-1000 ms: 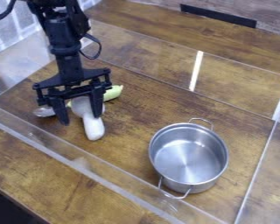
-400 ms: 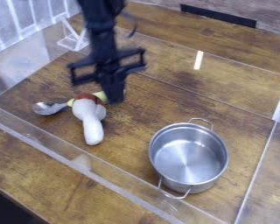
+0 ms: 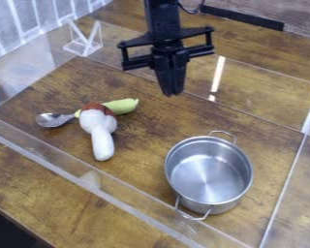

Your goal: Put the mushroom in the silver pot

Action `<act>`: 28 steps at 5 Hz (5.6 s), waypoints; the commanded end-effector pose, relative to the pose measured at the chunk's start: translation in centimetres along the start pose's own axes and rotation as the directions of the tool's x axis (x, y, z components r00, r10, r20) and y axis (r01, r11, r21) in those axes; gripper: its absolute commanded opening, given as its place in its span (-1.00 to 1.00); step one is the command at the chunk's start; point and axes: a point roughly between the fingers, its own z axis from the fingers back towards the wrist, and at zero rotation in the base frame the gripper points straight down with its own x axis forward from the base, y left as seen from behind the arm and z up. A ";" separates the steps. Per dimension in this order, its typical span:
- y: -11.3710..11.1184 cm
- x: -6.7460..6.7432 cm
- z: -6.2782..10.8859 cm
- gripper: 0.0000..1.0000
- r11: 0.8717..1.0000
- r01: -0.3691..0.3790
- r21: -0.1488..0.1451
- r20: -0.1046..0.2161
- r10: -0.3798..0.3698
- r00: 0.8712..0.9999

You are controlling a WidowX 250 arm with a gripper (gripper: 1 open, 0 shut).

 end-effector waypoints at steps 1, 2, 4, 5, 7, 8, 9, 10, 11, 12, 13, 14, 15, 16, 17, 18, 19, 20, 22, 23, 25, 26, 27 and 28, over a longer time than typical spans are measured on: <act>0.7 -2.0 1.3 1.00 1.000 0.029 0.000 0.039 -0.029 0.999; 2.5 -2.6 -0.4 -1.00 0.997 0.079 0.017 0.043 -0.080 0.996; 3.6 -2.6 -2.5 -1.00 0.998 0.062 0.018 0.068 -0.063 0.996; 2.9 -3.1 -2.8 -1.00 1.000 -0.008 -0.002 0.085 0.008 0.996; 3.1 -3.2 -1.0 -1.00 0.999 -0.042 -0.017 0.106 0.043 0.993; 2.2 -3.3 -1.6 -1.00 0.998 -0.052 -0.022 0.113 0.055 0.992; 2.0 -3.1 -2.7 -1.00 0.997 -0.076 -0.017 0.126 0.078 0.989; 1.6 -2.9 -3.6 -1.00 0.995 -0.095 -0.015 0.139 0.096 0.986; 1.9 -3.4 -3.8 -1.00 0.995 -0.094 -0.017 0.151 0.095 0.984; 2.2 -3.9 -4.1 -1.00 0.996 -0.090 -0.018 0.161 0.092 0.983; 1.3 -3.5 -4.0 -1.00 0.997 -0.075 -0.022 0.165 0.078 0.983; 0.1 -3.2 -3.9 -1.00 0.998 -0.055 -0.028 0.168 0.059 0.984; 0.3 -2.3 -3.8 1.00 0.997 -0.075 -0.024 0.171 0.078 0.982; 1.6 -1.7 -3.5 1.00 0.987 -0.157 -0.029 0.182 0.160 0.970; 3.1 -1.0 -3.0 1.00 0.970 -0.240 -0.043 0.194 0.243 0.950; 4.2 -0.5 -2.1 1.00 0.959 -0.277 -0.057 0.204 0.283 0.937; 5.5 -0.2 -1.8 1.00 0.951 -0.304 -0.062 0.222 0.310 0.925; 6.4 -0.1 -1.6 1.00 0.938 -0.340 -0.065 0.238 0.345 0.908; 8.9 0.1 -2.1 1.00 0.978 -0.208 -0.031 0.240 0.209 0.948; 9.4 0.8 -2.5 1.00 0.970 -0.240 -0.036 0.239 0.242 0.940; 9.6 1.3 -3.7 1.00 0.950 -0.311 -0.038 0.223 0.311 0.924; 9.5 1.3 -4.4 1.00 0.927 -0.372 -0.044 0.217 0.373 0.902; 10.0 1.5 -4.5 1.00 0.936 -0.349 -0.034 0.205 0.349 0.914; 10.4 1.8 -4.4 1.00 0.943 -0.331 -0.027 0.195 0.329 0.924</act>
